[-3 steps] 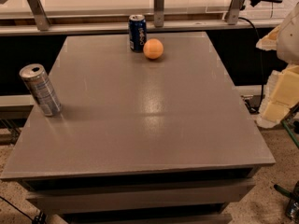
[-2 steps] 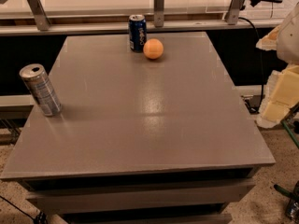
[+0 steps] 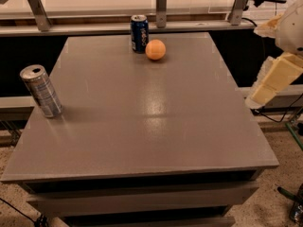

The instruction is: Move orange near redbull can

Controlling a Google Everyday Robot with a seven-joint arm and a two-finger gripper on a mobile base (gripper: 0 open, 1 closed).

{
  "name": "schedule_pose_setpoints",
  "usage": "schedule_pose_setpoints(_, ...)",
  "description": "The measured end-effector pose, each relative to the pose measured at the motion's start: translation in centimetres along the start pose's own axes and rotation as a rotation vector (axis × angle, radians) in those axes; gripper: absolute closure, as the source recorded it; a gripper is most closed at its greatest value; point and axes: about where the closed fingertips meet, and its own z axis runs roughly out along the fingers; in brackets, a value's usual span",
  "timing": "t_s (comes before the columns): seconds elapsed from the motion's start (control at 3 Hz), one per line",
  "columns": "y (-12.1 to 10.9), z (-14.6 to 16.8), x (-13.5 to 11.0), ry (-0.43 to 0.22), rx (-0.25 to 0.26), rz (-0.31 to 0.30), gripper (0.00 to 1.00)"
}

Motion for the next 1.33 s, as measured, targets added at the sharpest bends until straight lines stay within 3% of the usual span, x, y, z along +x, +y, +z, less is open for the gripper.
schedule_pose_setpoints(0.33,-5.9,3.0,-2.0,-0.106,0.057,0.005,0.00)
schedule_pose_setpoints(0.67,-12.0,7.6,-4.1,-0.182,0.068,0.026,0.00)
schedule_pose_setpoints(1.0,-15.9,12.6,-6.1,-0.272,0.031,0.069,0.00)
schedule_pose_setpoints(1.33,-18.5,19.1,-8.3,-0.356,-0.040,0.124,0.00)
